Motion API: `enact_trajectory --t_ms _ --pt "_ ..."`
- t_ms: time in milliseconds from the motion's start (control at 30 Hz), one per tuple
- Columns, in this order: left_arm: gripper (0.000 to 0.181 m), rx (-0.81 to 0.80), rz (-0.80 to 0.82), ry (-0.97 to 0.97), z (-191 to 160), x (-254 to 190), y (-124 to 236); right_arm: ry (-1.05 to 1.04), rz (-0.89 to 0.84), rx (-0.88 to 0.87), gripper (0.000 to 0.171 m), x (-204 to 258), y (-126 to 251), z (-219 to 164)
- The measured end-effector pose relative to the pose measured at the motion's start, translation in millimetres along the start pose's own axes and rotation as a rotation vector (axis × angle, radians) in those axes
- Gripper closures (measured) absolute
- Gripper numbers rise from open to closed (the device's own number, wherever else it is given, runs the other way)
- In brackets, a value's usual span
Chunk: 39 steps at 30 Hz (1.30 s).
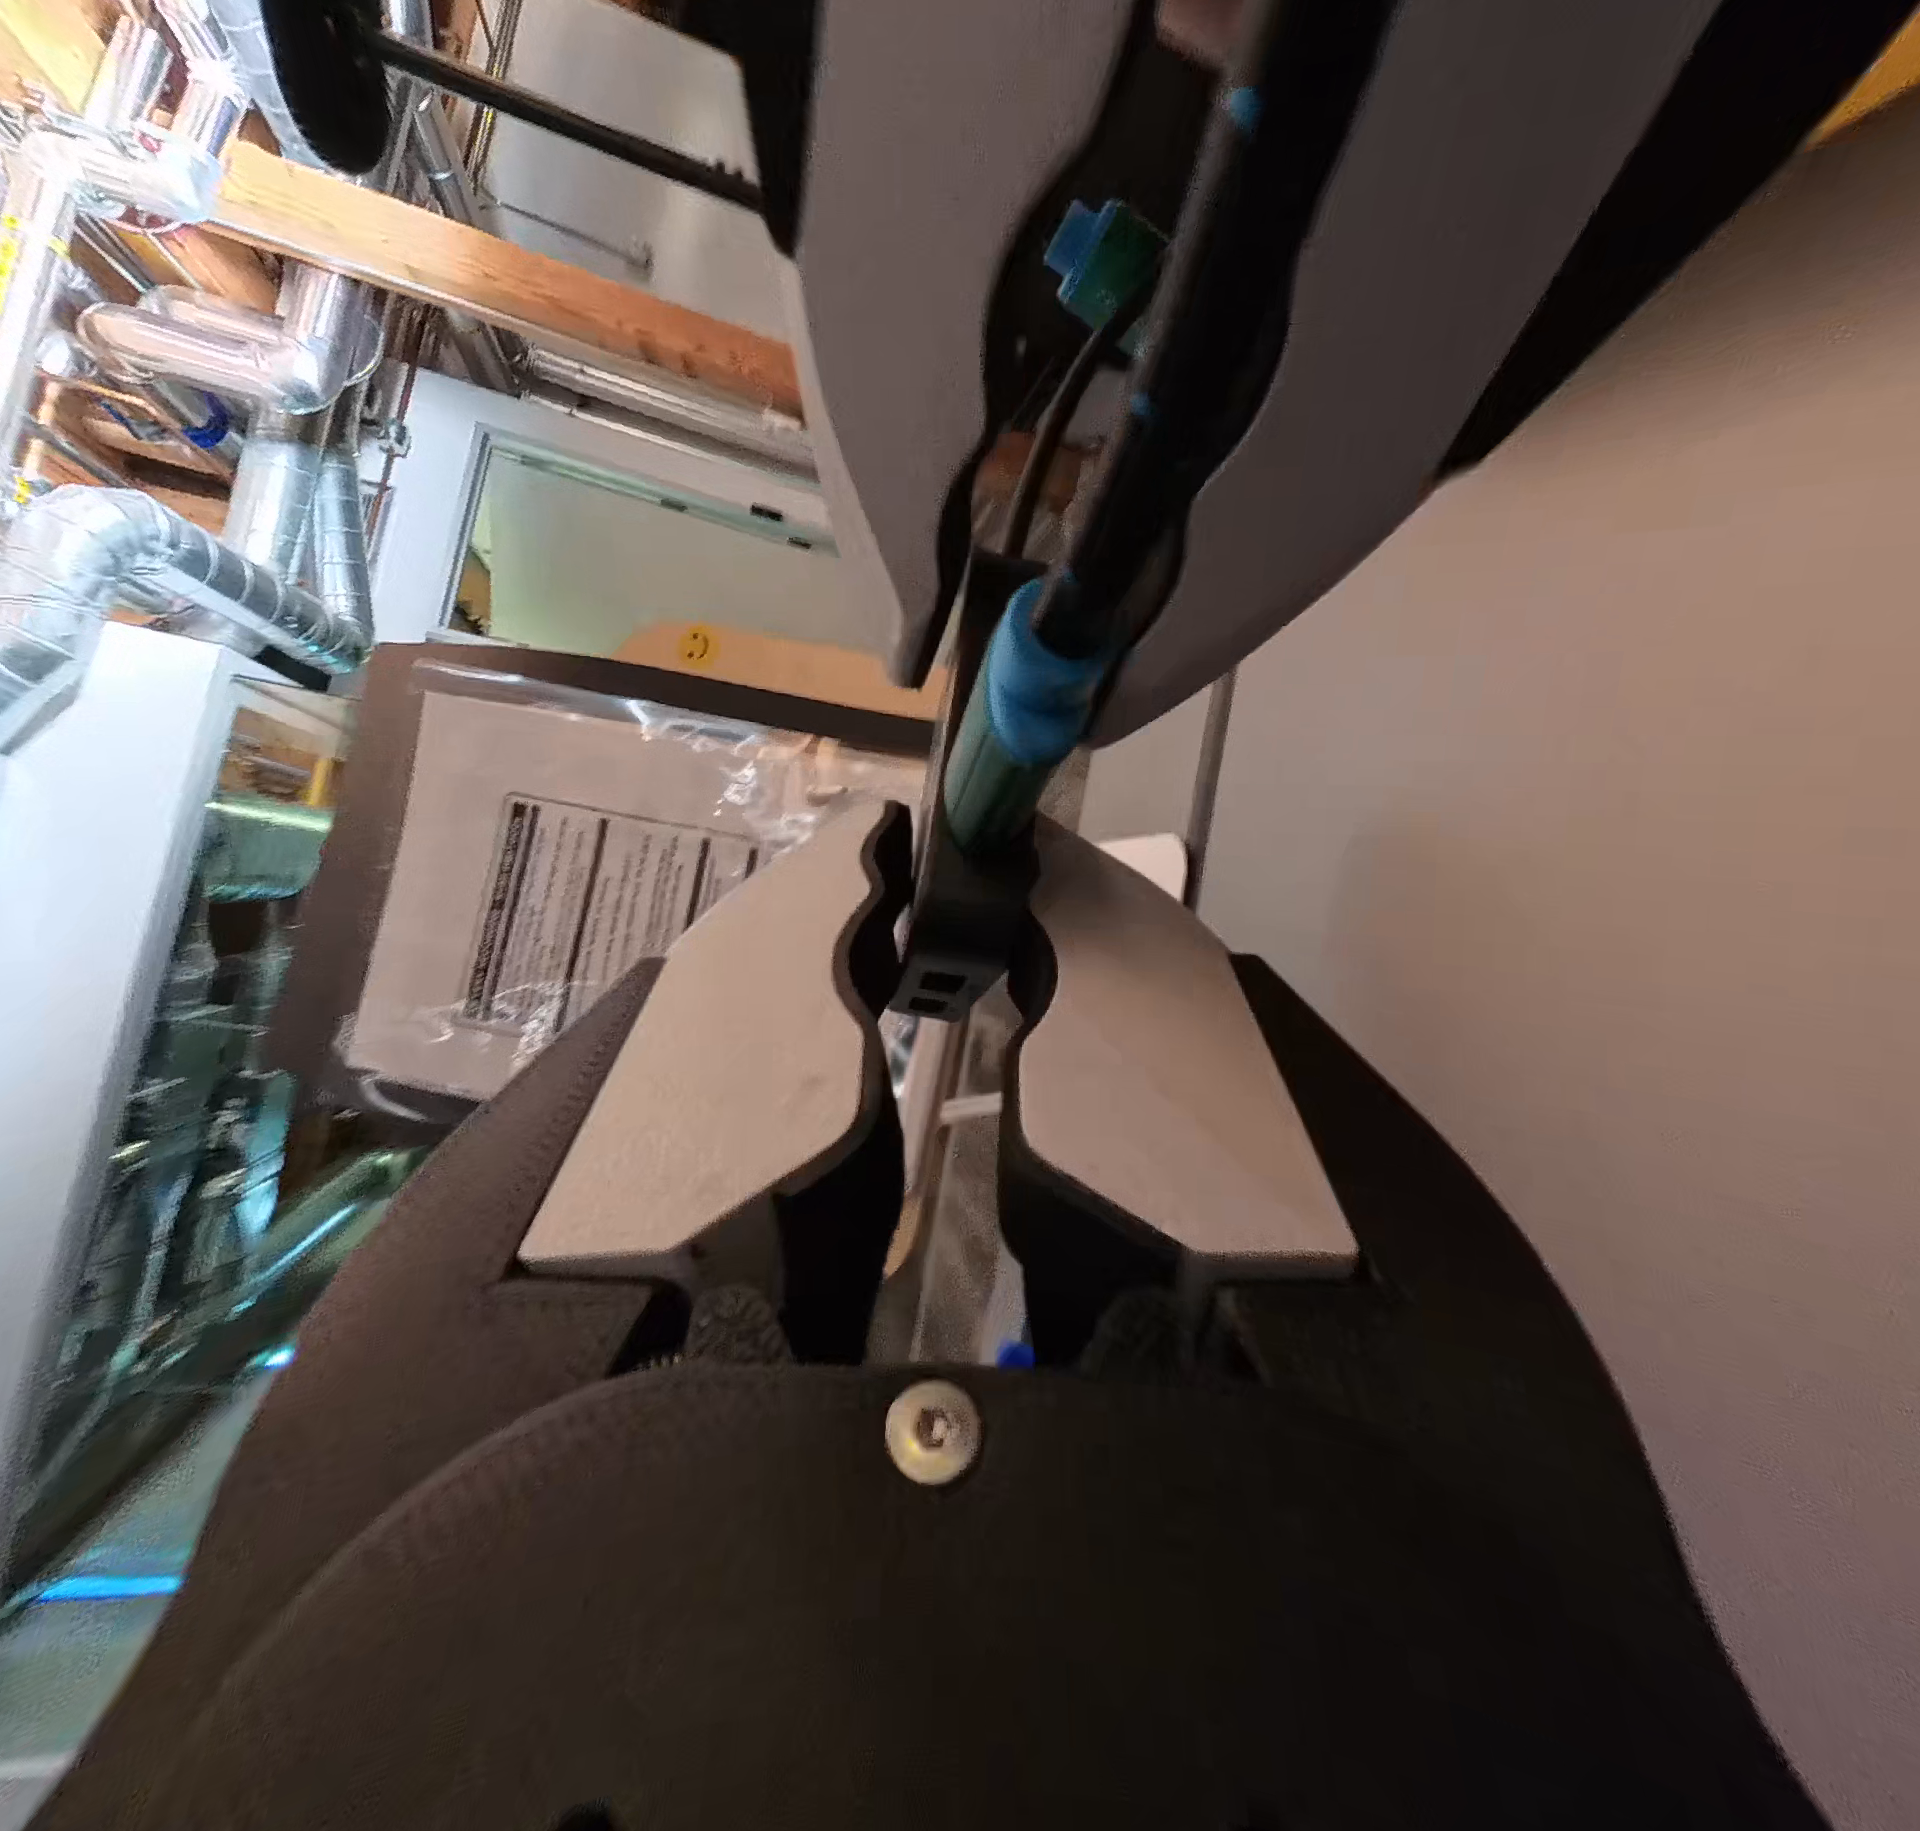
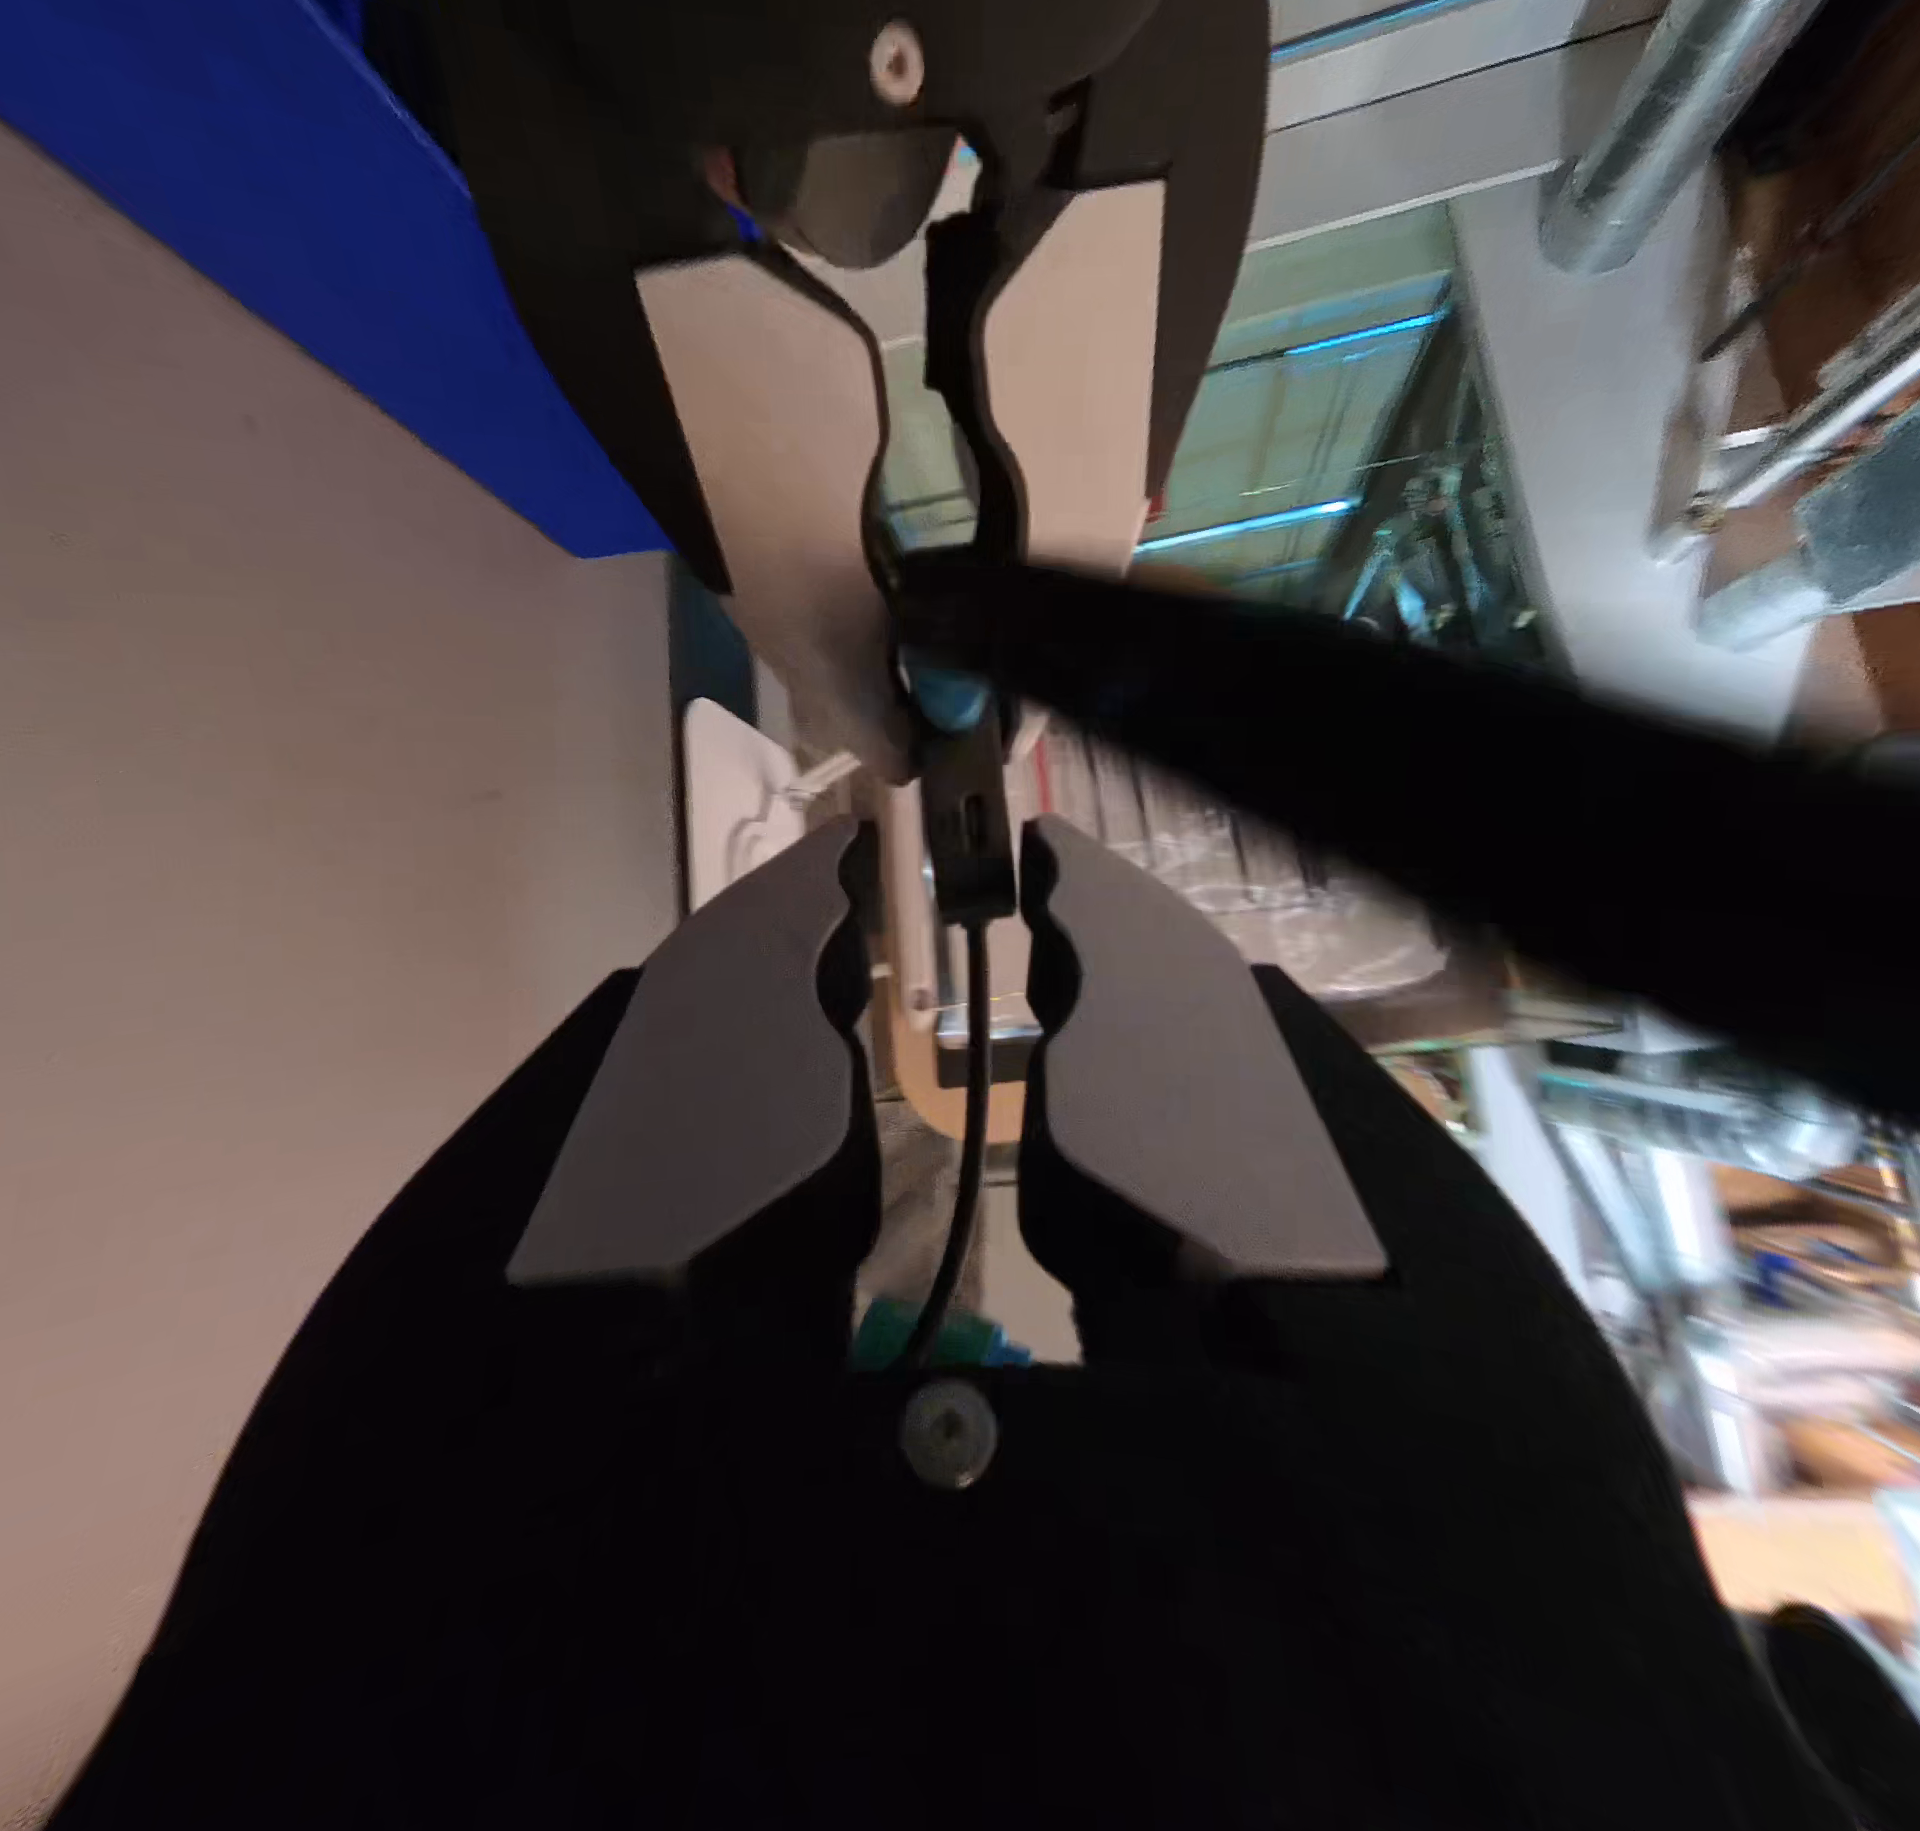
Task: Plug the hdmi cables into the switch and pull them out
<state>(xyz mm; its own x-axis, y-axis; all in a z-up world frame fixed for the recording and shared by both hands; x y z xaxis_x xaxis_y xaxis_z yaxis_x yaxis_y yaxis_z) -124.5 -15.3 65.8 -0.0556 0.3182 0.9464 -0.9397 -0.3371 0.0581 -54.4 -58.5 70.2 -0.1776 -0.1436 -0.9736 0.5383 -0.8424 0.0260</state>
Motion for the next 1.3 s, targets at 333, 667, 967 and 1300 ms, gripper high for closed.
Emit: enact_trajectory --t_ms 333,667,967,1300 --pt "0.146 -0.194 0.048 0.104 17 16 23 -0.08 -0.014 -0.215 0.156 -13 21 17" --pt "0.167 -0.211 0.023 -0.056 28 -3 16 -0.115 0.014 -0.325 0.152 -10 23 15" --pt "0.168 0.126 0.268 -0.1 -22 32 12 -0.894 -0.002 -0.353 0.13 -31 10 -3" --pt "0.168 0.146 0.257 -0.145 -25 23 4 -1.079 -0.01 -0.279 0.151 -27 -6 10"
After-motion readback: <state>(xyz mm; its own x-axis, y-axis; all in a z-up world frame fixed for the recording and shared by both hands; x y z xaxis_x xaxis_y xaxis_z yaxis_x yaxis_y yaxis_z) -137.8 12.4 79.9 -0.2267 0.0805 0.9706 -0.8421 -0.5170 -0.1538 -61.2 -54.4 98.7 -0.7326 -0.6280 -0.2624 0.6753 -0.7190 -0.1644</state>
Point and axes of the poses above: each gripper's, where its closed fingertips meet, y back along the fingers, z out of its top, x = y × z across the jaws, the point moved 6 cm from there along y, back along the fingers, and after that the axes turned 12 degrees about -x, right-handed, at the moved point
